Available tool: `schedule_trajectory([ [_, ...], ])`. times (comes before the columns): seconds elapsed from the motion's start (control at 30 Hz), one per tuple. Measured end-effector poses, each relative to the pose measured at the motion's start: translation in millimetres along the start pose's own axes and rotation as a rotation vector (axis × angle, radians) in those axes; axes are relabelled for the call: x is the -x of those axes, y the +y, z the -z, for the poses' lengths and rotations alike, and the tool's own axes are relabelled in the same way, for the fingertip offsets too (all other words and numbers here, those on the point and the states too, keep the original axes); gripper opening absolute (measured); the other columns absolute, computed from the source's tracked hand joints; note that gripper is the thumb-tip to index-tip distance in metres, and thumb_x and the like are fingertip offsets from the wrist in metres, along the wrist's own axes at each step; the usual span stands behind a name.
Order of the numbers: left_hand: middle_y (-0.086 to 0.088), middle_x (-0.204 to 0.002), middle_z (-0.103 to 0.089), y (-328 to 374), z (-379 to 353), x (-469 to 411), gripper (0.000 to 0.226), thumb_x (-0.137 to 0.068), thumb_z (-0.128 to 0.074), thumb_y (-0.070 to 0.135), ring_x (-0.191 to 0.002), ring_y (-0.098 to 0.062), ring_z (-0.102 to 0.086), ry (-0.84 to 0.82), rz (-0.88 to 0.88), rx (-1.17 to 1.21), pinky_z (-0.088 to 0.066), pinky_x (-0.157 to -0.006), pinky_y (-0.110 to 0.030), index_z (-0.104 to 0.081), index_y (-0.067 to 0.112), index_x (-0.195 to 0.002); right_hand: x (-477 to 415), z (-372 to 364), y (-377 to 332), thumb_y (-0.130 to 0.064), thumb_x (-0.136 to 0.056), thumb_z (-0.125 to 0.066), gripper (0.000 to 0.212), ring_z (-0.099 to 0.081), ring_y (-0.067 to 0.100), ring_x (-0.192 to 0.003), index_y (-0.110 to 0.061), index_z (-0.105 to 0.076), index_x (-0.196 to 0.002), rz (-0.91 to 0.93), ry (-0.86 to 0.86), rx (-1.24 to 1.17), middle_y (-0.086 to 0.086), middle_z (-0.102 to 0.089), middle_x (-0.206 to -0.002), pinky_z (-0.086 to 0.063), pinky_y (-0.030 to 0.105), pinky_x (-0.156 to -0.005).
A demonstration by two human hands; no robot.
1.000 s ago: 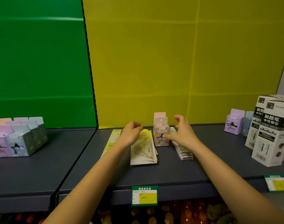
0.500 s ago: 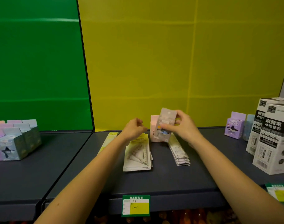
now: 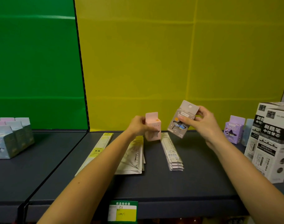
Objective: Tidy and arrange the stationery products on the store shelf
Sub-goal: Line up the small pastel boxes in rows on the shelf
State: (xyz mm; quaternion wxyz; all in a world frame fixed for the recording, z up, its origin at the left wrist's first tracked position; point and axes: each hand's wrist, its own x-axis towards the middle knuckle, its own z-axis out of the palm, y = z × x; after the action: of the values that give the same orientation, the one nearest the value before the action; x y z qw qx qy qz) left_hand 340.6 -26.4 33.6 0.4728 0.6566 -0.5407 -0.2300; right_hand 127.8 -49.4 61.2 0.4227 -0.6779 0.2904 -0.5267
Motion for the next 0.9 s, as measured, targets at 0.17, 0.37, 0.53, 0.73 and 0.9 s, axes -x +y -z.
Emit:
schedule_trajectory([
  [0.17,-0.014,-0.104,-0.064,25,41,20,0.044,-0.075,-0.072,0.003,-0.082,-0.013,-0.058,0.209,-0.151,0.058,-0.047,-0.055,-0.009,-0.058,-0.004,-0.116,-11,-11,-6,-0.006,-0.074,-0.072,0.042,-0.060,0.005,-0.085,-0.016,-0.051,-0.108,0.040,-0.070,-0.039,0.000,-0.060,-0.107,-0.052,0.013,-0.060],
  [0.37,-0.010,-0.097,-0.066,15,102,73,0.036,-0.076,-0.073,0.007,-0.076,-0.013,-0.061,0.384,-0.158,-0.019,-0.048,-0.054,-0.007,-0.062,-0.001,-0.109,-16,-58,-5,-0.006,-0.074,-0.072,0.036,-0.061,0.005,-0.085,-0.018,-0.052,-0.101,0.072,-0.295,-0.078,-0.008,-0.062,-0.094,-0.055,0.016,-0.066],
  [0.53,-0.009,-0.102,-0.068,-15,147,140,0.036,-0.077,-0.071,0.010,-0.087,-0.015,-0.066,0.500,-0.053,-0.105,-0.056,-0.063,-0.016,-0.061,0.004,-0.111,-14,-109,-19,-0.001,-0.077,-0.067,0.037,-0.060,0.017,-0.092,-0.010,-0.049,-0.109,0.108,-0.485,-0.105,0.002,-0.060,-0.102,-0.053,0.011,-0.063],
  [0.73,-0.002,-0.095,-0.066,-38,193,229,0.027,-0.077,-0.069,0.006,-0.083,-0.011,-0.064,0.663,0.078,-0.153,-0.056,-0.066,-0.020,-0.059,0.016,-0.100,0,-174,-31,-0.004,-0.079,-0.067,0.035,-0.060,0.020,-0.097,-0.014,-0.049,-0.108,0.107,-0.676,-0.127,0.005,-0.059,-0.108,-0.053,0.024,-0.076],
  [0.9,-0.001,-0.094,-0.066,-50,229,283,0.032,-0.075,-0.071,0.005,-0.087,-0.017,-0.064,0.776,0.137,-0.154,-0.054,-0.069,-0.023,-0.056,0.015,-0.101,18,-223,-44,-0.006,-0.077,-0.069,0.043,-0.061,0.023,-0.103,-0.012,-0.049,-0.114,0.106,-0.811,-0.102,0.008,-0.059,-0.118,-0.050,0.035,-0.088],
])
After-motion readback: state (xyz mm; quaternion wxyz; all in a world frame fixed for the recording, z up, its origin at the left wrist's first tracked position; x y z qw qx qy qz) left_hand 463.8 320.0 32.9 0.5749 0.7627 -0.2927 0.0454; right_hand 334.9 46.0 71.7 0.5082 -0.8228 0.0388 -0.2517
